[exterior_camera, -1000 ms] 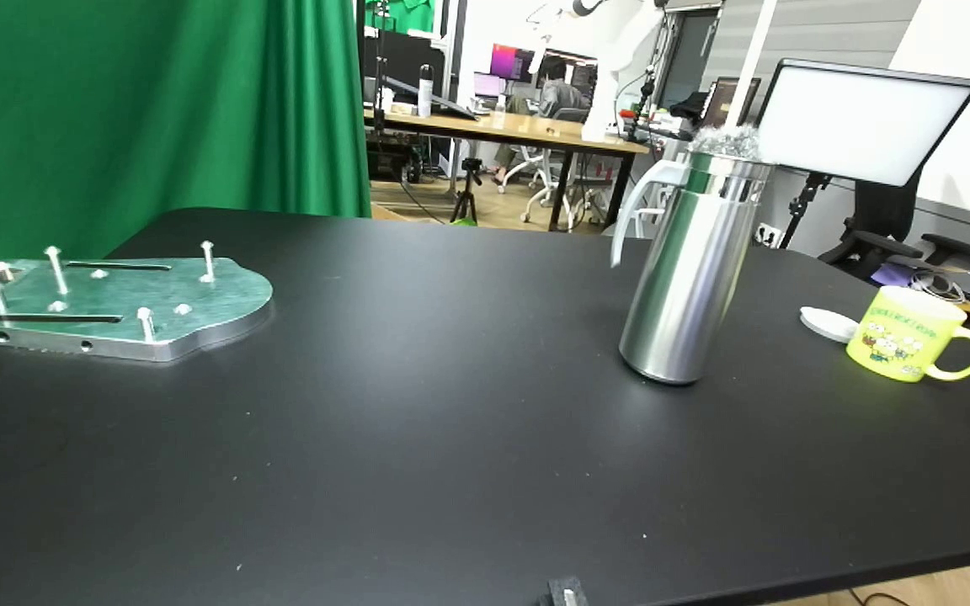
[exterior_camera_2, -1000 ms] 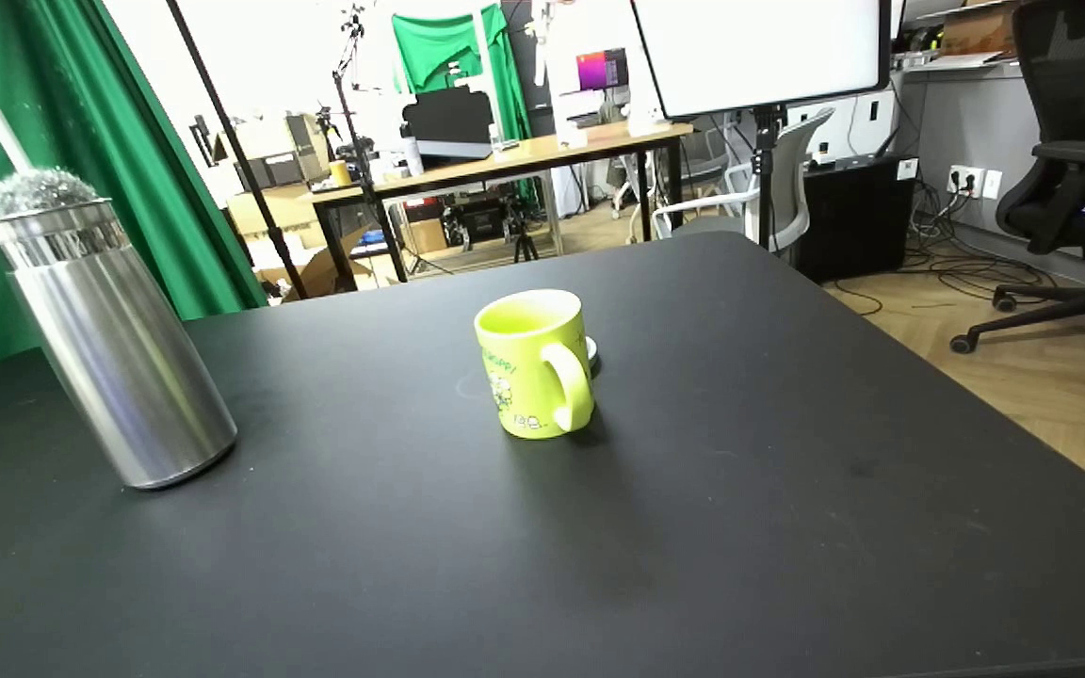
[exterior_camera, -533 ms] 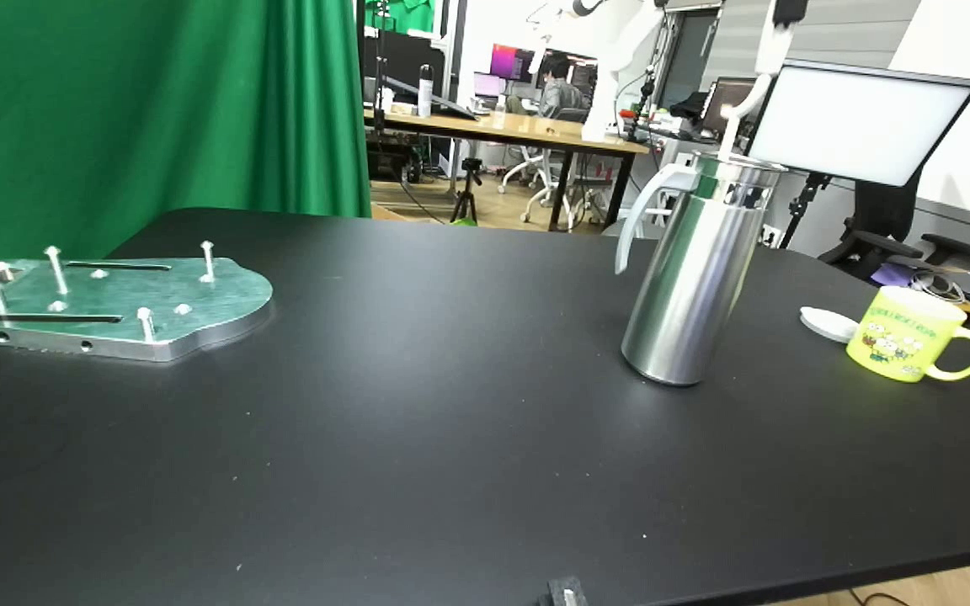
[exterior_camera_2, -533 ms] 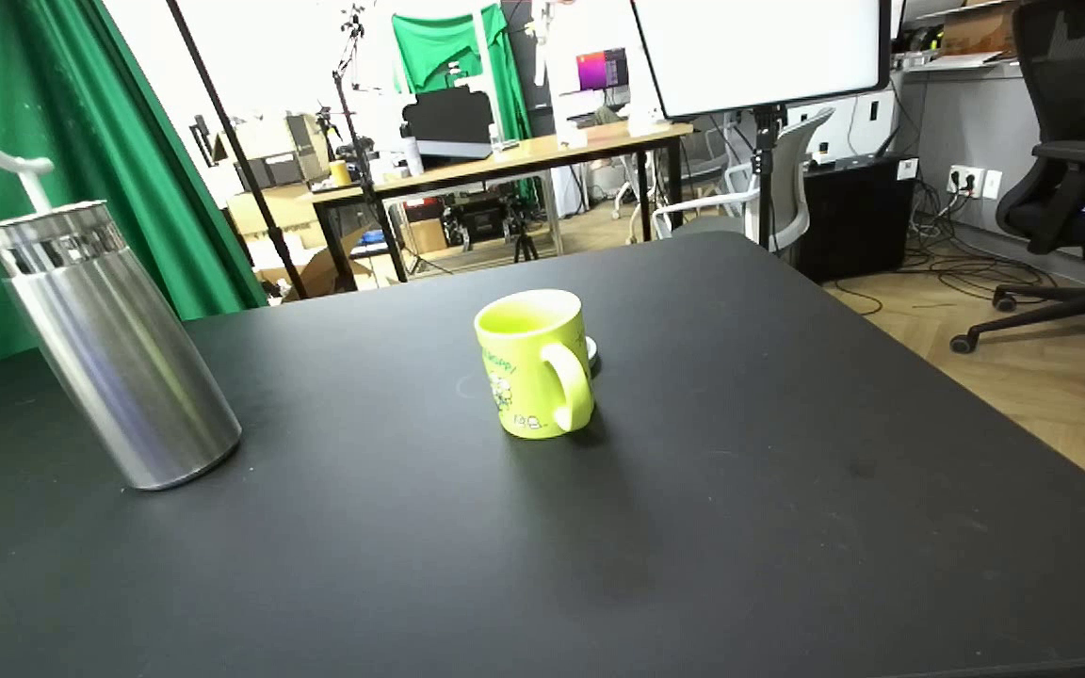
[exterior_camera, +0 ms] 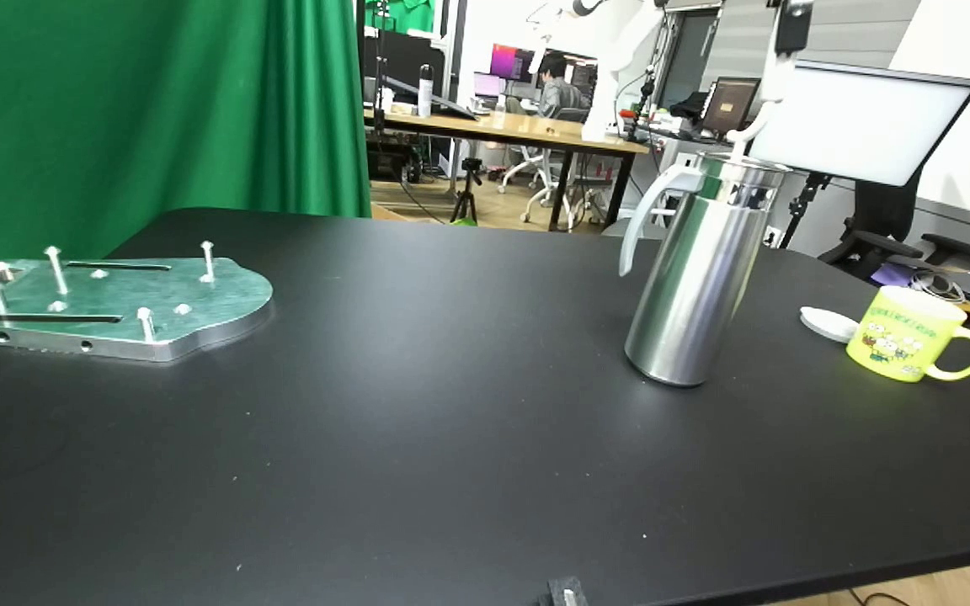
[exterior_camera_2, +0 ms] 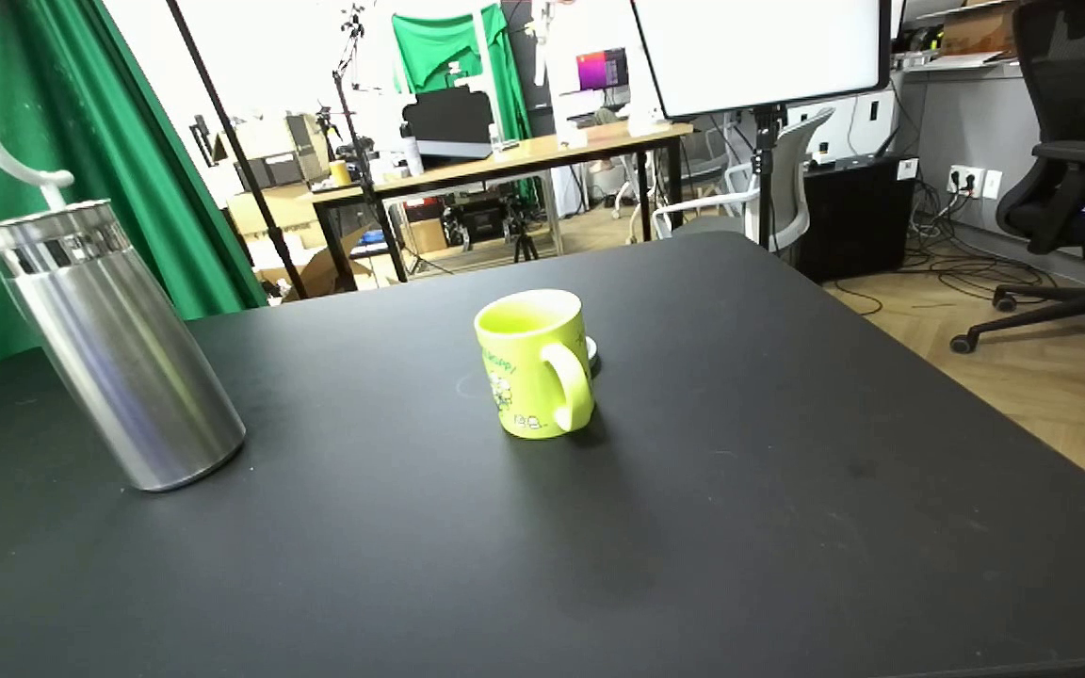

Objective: Use the brush to scrub inside the flask

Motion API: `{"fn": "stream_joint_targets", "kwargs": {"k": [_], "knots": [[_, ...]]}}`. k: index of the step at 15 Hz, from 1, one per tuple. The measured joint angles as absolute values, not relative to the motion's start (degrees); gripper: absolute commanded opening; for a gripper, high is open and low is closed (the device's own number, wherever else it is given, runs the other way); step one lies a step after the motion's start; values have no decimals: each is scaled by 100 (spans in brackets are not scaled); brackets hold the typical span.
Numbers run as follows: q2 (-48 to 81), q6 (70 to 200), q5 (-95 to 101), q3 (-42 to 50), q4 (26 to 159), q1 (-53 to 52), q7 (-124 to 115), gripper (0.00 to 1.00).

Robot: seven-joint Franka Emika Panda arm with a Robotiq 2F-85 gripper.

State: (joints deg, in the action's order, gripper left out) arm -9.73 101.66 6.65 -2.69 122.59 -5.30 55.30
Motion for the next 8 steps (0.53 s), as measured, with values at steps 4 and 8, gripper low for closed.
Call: {"fn": "stream_joint_targets", "kwargs": {"k": [4,8], "knots": [[-1392,9384,993,-307,11862,-559,5582,4],[-1667,9210,1000,-312,11707,-581,5642,4]]}}
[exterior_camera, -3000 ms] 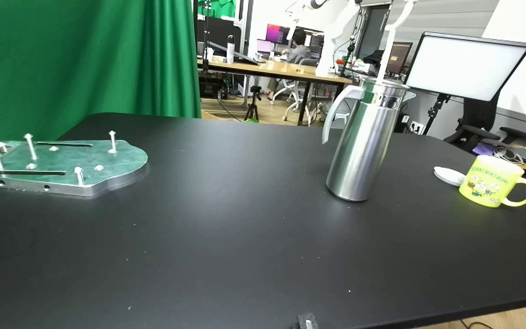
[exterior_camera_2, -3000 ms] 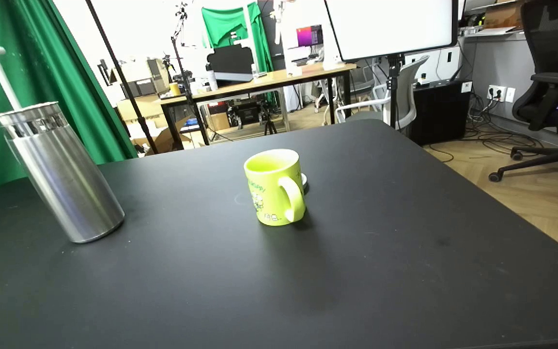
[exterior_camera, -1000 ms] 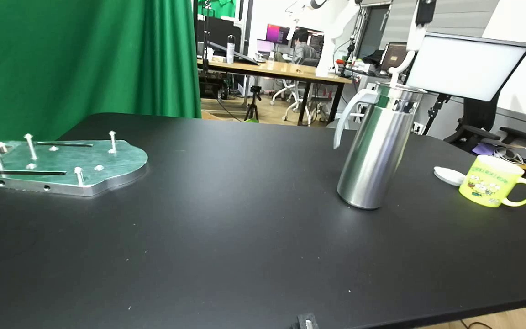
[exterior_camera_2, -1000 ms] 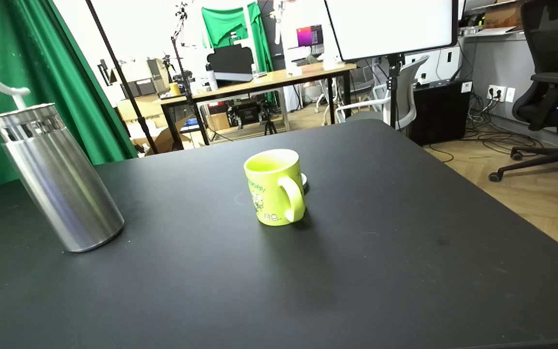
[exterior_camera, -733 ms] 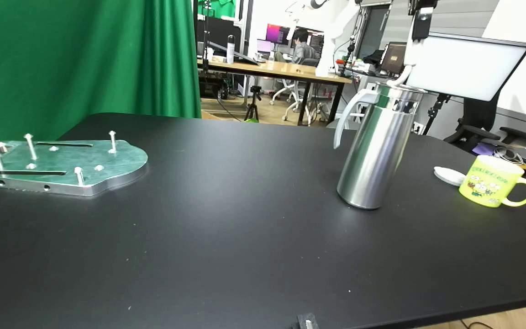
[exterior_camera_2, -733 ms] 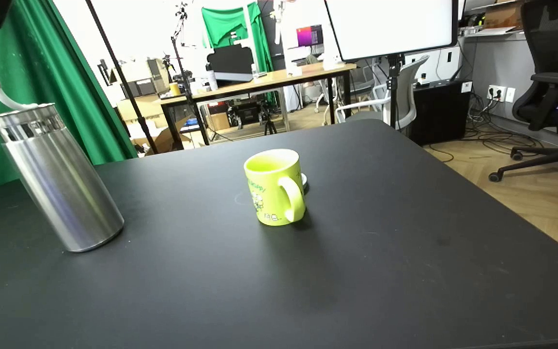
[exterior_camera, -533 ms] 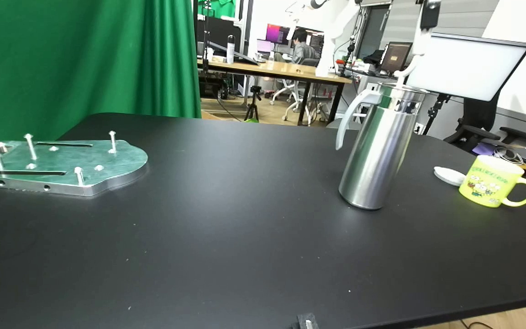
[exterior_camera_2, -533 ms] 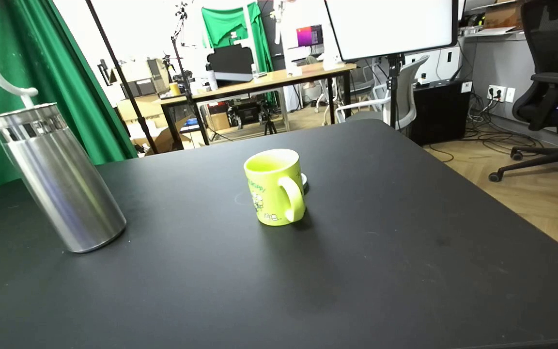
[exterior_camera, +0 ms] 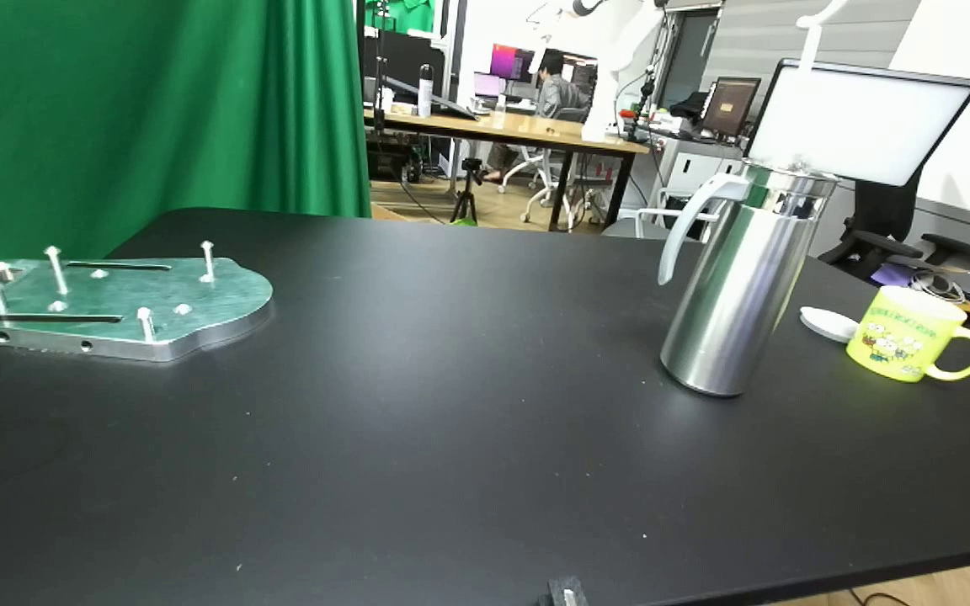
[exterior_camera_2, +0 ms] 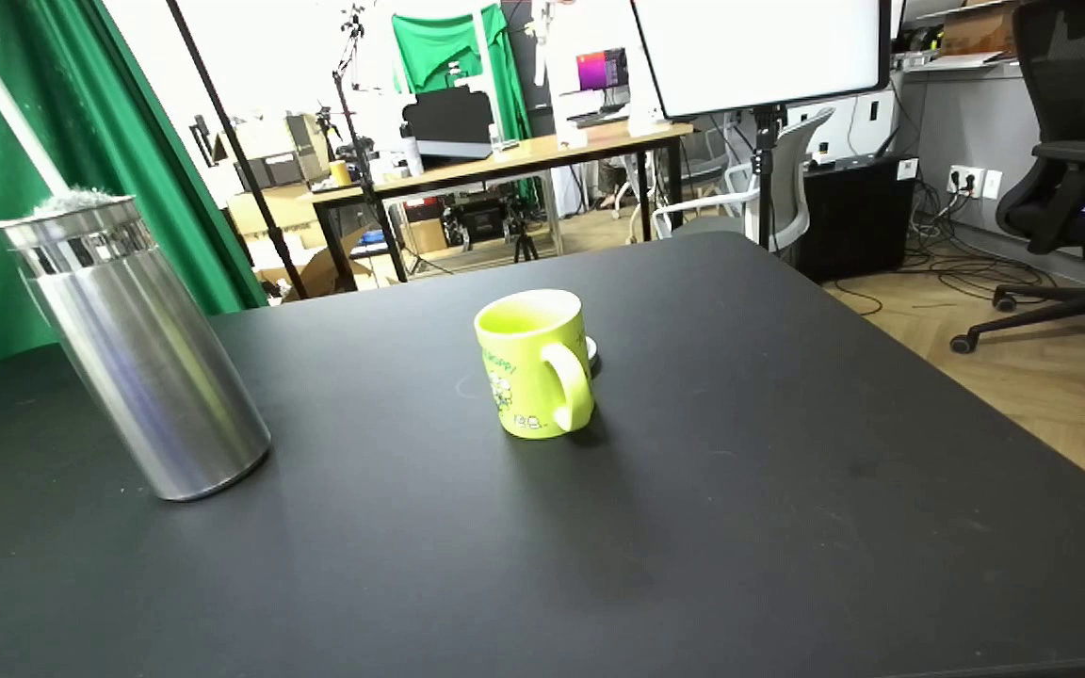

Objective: Use the brush to scrub inside the flask

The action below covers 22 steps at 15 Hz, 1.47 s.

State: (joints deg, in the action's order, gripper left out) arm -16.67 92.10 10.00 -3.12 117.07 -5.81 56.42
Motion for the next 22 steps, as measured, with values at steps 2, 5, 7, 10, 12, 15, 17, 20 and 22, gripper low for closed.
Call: {"fn": "stream_joint_targets", "kwargs": {"k": [2,5,7,10,12,15,17,20,22], "knots": [[-1654,9348,900,-291,11808,-581,5628,4],[-1516,9792,597,-231,12158,-577,5541,4],[-1356,10099,409,-207,12383,-572,5477,4],[-1122,10441,248,-187,12549,-561,5406,4],[-1047,10572,188,-179,12554,-546,5384,4],[-1096,10685,118,-170,12514,-521,5368,4],[-1190,10711,119,-167,12435,-507,5347,4],[-1405,10704,134,-164,12265,-478,5309,4],[-1553,10701,142,-156,12176,-467,5302,4]]}}
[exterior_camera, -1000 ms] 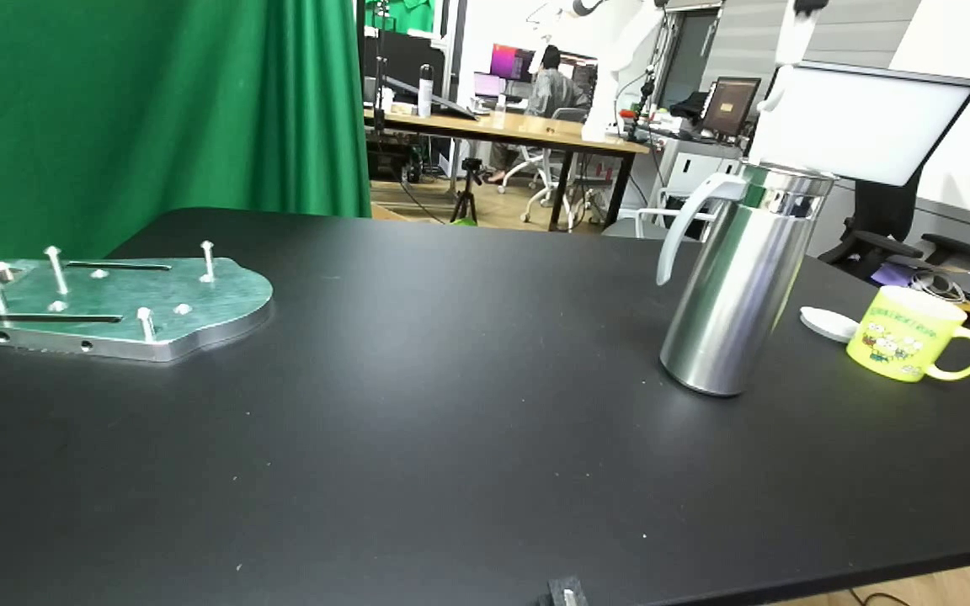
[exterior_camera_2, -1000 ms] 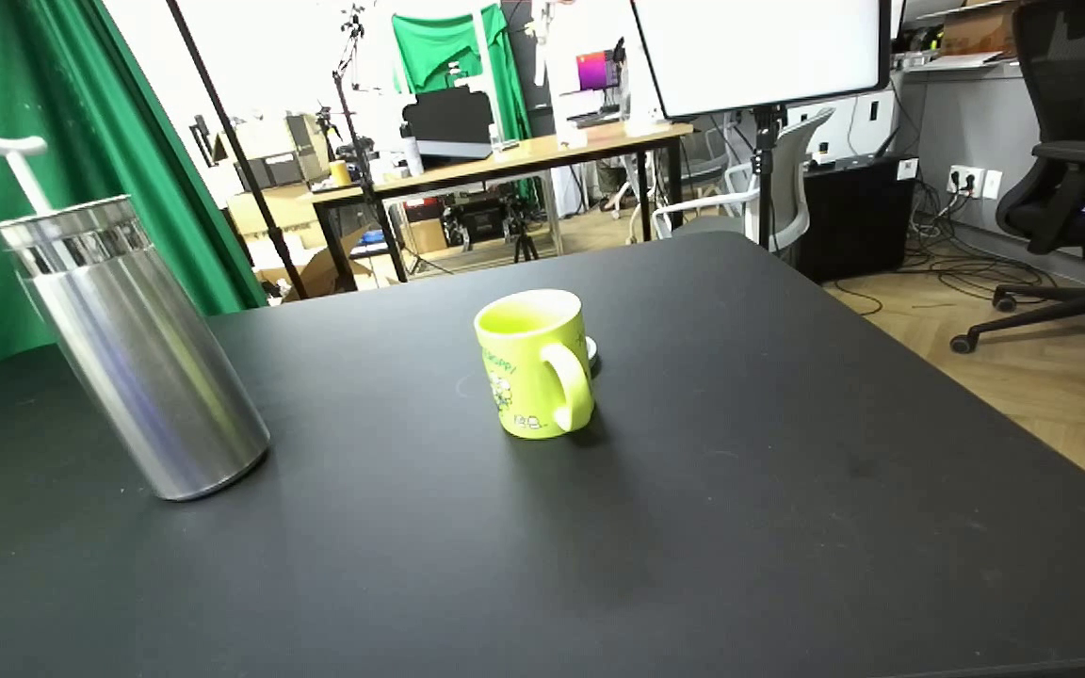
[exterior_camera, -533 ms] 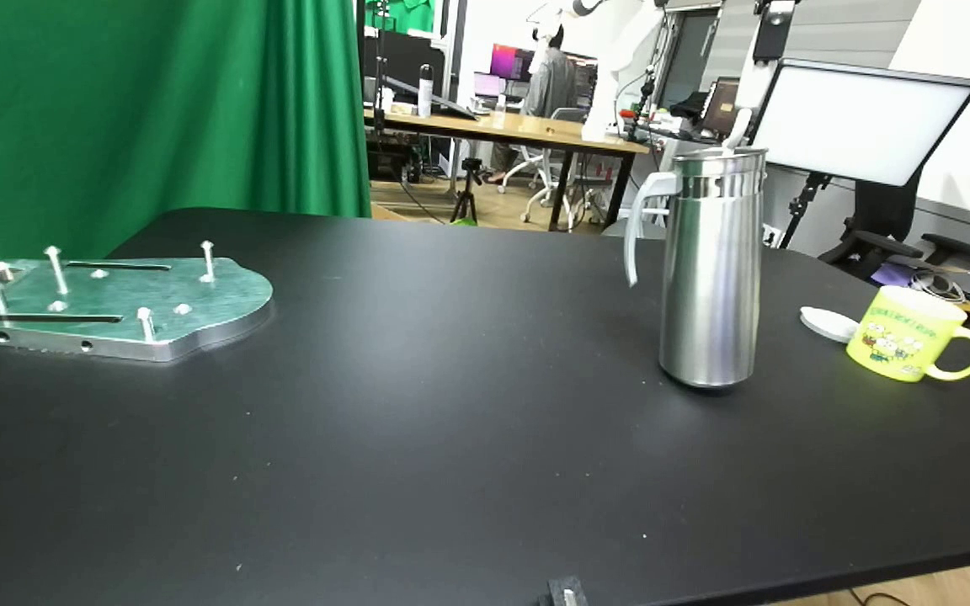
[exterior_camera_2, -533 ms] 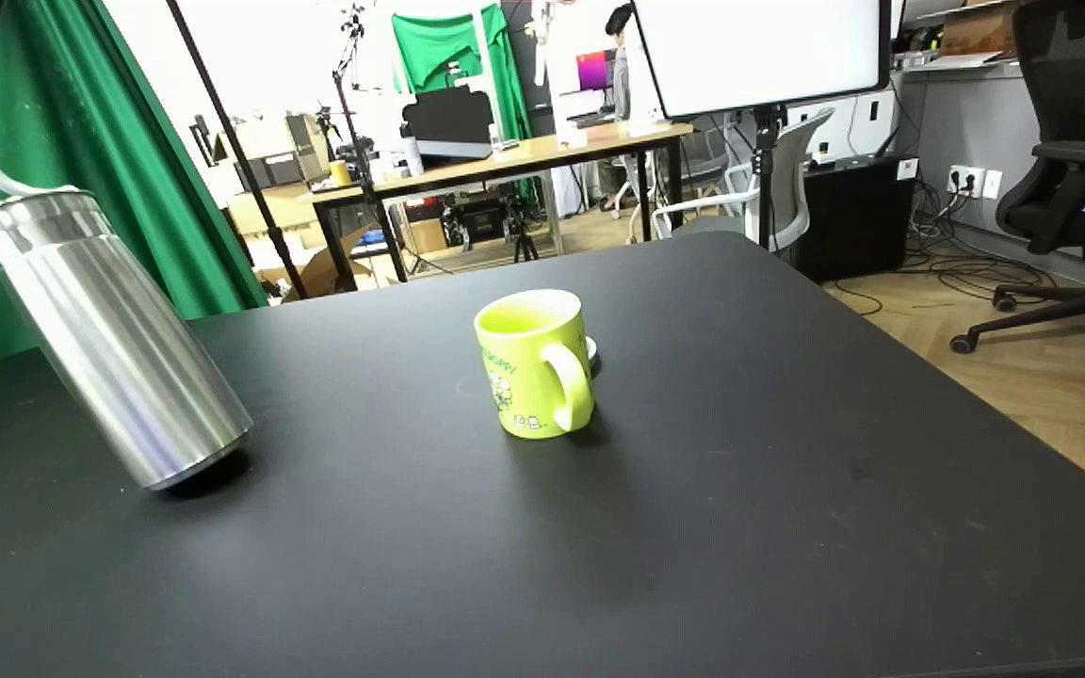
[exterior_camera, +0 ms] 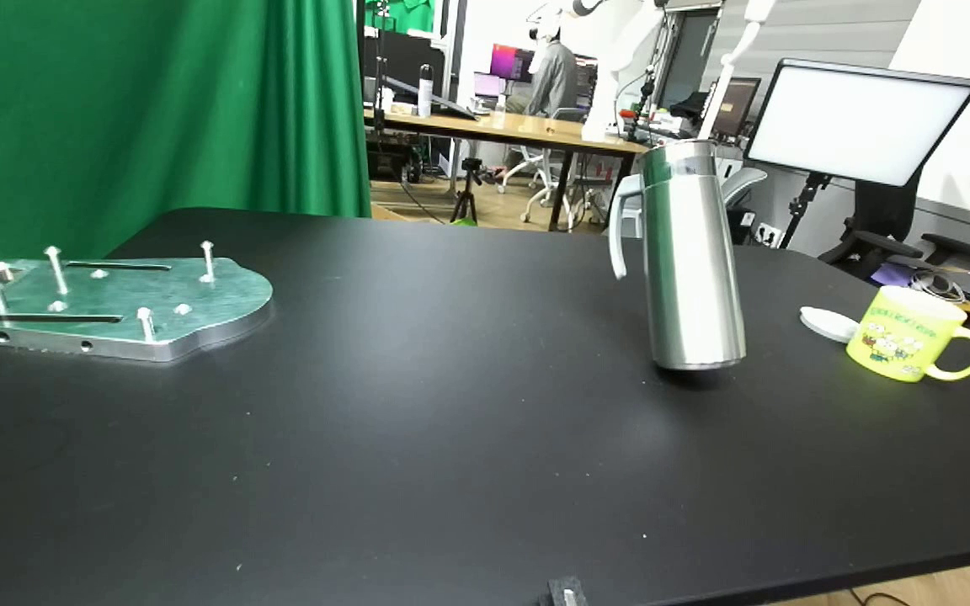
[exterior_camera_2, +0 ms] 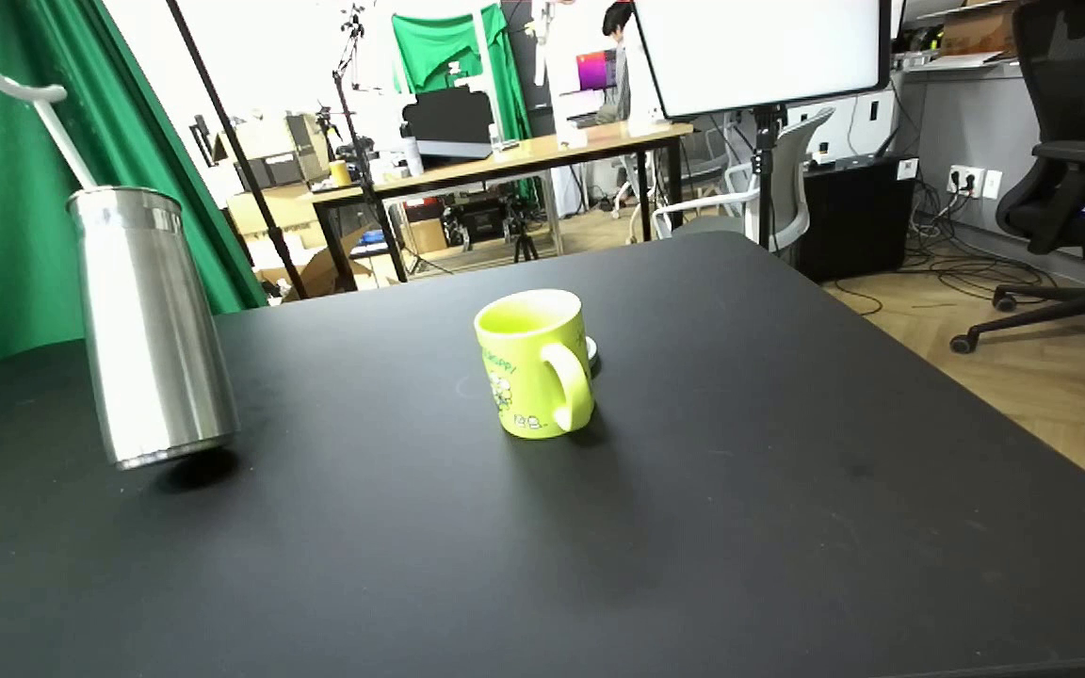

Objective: Use the brush to scrub inside the flask

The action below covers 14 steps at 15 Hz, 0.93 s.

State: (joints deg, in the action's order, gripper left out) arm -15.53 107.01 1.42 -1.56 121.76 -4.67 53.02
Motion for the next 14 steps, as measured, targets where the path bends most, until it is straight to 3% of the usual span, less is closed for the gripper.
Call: {"fn": "stream_joint_targets", "kwargs": {"k": [14], "knots": [[-1876,9120,149,-152,11607,-511,5390,4]]}}
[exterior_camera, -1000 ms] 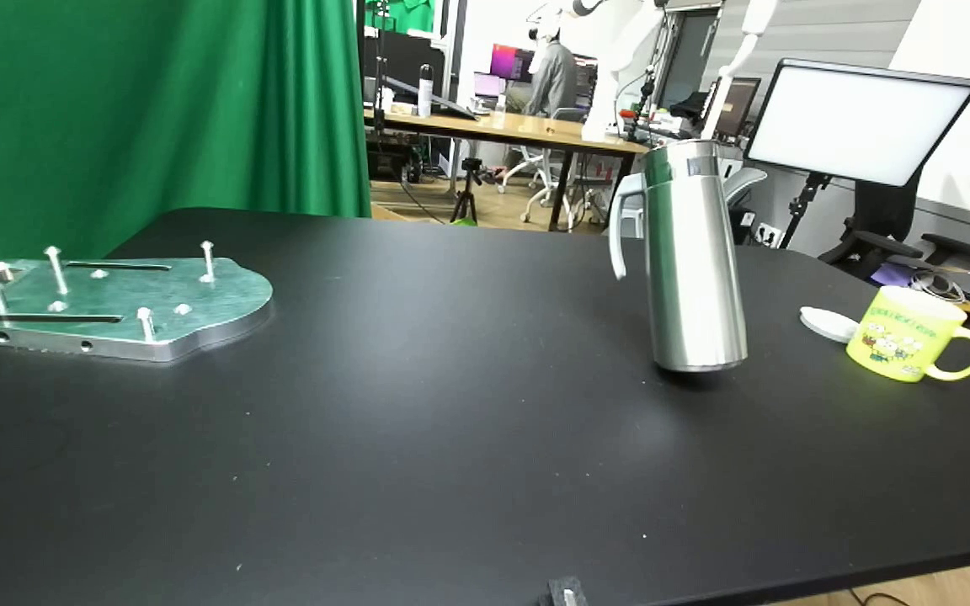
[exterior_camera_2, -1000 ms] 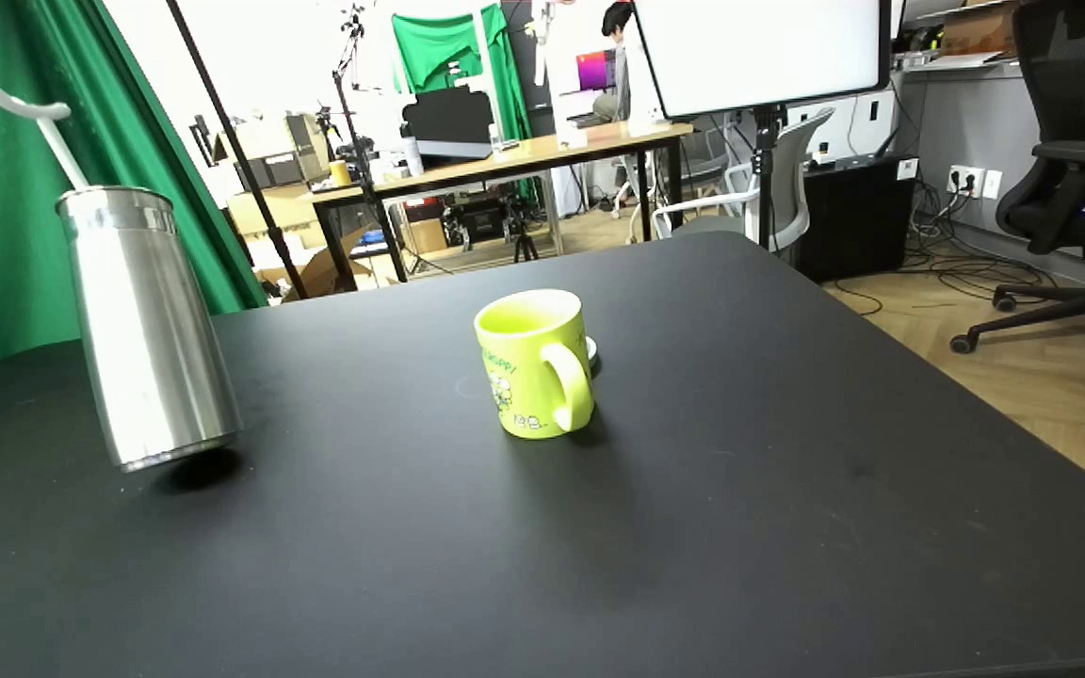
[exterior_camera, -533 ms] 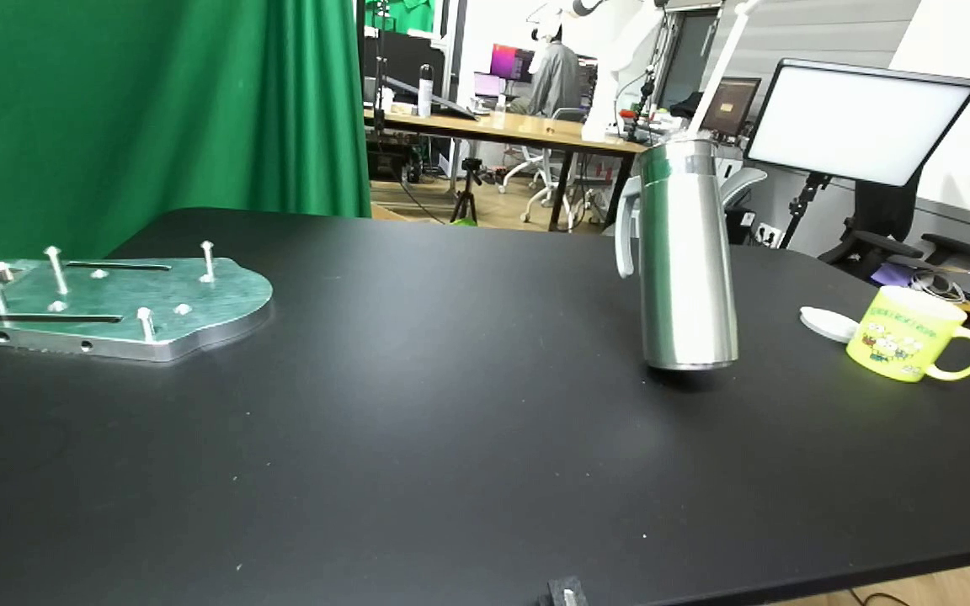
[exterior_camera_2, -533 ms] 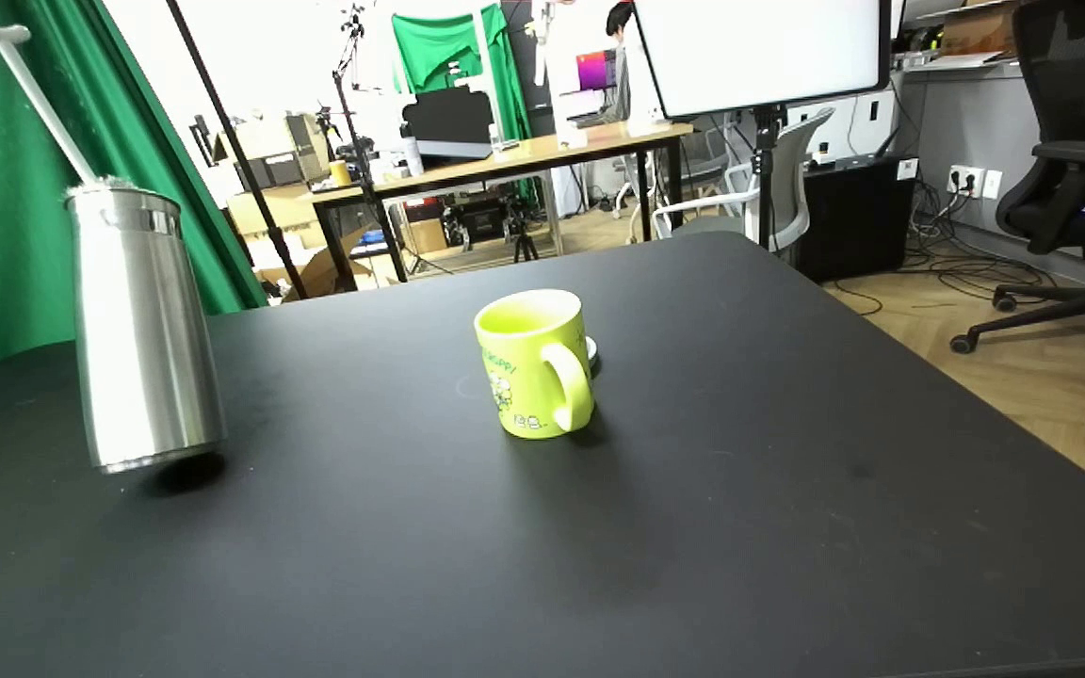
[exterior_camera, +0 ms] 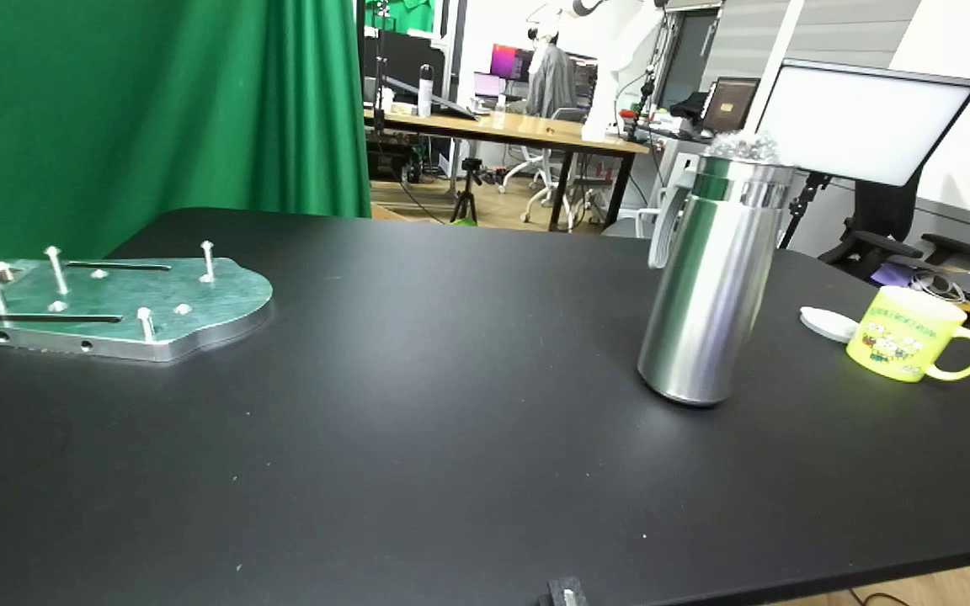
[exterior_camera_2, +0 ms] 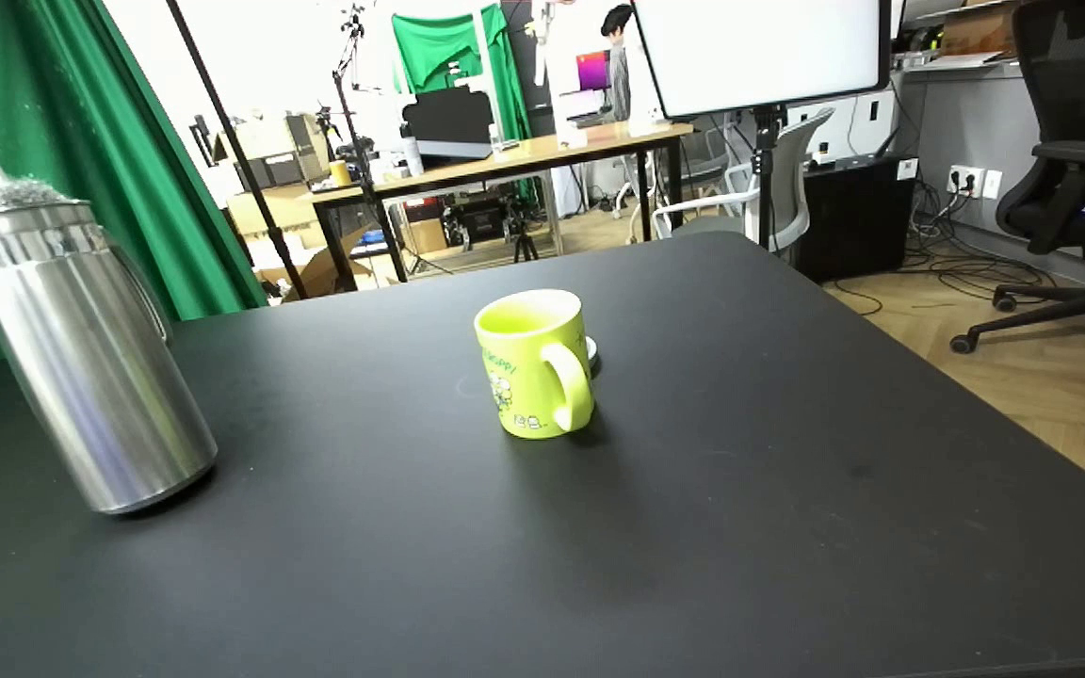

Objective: Use the brush to scrub inside the flask

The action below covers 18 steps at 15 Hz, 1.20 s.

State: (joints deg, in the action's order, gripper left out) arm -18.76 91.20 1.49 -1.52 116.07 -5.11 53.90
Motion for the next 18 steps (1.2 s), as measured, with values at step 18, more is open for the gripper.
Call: {"fn": "stream_joint_targets", "kwargs": {"k": [18], "knots": [[-1203,9461,236,-235,12522,-584,5379,4]]}}
